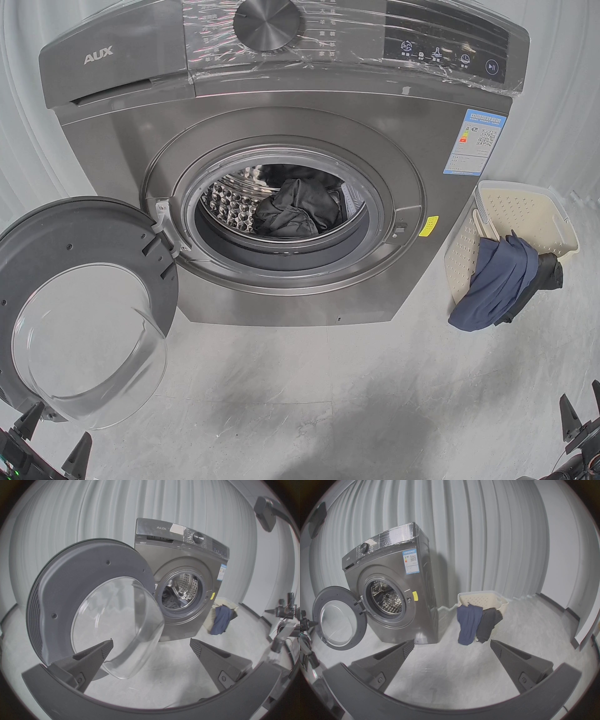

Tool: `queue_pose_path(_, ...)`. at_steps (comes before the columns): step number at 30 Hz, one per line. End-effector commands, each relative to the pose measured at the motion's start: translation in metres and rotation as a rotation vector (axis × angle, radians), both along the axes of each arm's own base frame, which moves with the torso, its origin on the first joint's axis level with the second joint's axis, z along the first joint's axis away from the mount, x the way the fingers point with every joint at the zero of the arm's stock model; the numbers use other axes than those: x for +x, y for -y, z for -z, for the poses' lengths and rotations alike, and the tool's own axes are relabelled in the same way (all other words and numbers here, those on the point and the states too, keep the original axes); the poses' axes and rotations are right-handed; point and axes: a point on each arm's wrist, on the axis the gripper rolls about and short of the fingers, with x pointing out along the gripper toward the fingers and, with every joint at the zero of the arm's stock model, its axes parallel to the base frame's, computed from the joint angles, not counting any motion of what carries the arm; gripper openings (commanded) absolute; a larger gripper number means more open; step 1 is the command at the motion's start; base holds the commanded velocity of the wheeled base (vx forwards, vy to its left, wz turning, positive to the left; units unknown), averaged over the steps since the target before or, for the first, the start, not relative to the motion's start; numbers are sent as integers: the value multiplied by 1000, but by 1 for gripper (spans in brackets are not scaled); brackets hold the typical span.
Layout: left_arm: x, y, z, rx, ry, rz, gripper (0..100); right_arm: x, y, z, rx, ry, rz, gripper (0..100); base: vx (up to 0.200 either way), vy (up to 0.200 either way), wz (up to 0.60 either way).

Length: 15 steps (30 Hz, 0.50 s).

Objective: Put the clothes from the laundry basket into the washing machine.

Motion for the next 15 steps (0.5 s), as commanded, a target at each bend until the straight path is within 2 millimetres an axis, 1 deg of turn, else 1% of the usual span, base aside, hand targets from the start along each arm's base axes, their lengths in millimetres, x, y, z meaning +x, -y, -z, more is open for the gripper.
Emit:
queue_pose_path(1,-9,3,12,58,55,-158,100,-5,0,6,-48,51,22,100,0,0,0)
queue_pose_path(4,-9,2,12,44,60,-129,100,-5,0,6,-46,47,22,100,0,0,0)
queue_pose_path(10,-10,2,12,46,60,-131,100,-8,-1,8,-22,76,-24,100,0,0,0)
queue_pose_path(15,-9,2,12,41,59,-133,100,-8,-1,9,-39,67,-27,100,0,0,0)
